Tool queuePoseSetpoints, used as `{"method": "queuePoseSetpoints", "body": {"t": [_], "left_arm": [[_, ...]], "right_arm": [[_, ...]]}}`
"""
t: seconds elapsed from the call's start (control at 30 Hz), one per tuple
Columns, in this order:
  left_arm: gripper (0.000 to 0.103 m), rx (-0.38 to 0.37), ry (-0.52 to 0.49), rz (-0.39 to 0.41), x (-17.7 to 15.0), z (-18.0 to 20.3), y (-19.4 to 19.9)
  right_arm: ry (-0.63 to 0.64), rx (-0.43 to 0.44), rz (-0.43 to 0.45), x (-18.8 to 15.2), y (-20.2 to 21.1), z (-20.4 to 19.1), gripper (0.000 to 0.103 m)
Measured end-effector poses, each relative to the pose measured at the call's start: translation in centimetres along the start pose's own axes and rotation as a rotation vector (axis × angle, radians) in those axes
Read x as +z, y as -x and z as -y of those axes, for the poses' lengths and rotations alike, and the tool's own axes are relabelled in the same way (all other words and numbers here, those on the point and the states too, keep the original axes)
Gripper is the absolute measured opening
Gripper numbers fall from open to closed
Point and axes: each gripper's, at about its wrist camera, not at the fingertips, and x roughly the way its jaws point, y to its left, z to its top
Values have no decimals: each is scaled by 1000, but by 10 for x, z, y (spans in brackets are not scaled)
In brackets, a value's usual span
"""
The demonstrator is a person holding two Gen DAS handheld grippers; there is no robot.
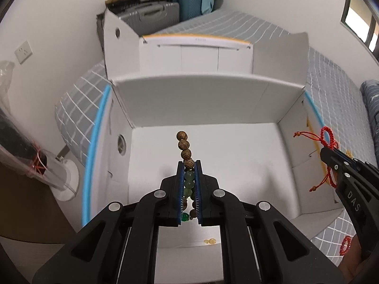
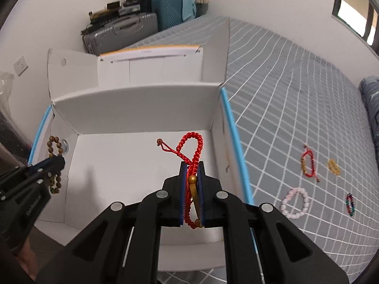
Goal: Organize jewelry
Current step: 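Open left tool over the box while right tool releases the red cord bracelet inside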
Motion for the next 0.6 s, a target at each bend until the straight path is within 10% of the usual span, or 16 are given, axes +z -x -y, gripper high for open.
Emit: {"method": "queuePoseSetpoints", "body": {"t": [0.6], "left_arm": [[11,28,5,-68,-5,-8,-35]], "right_arm": [[33,23,-130,-14,-47,-15,11]]}}
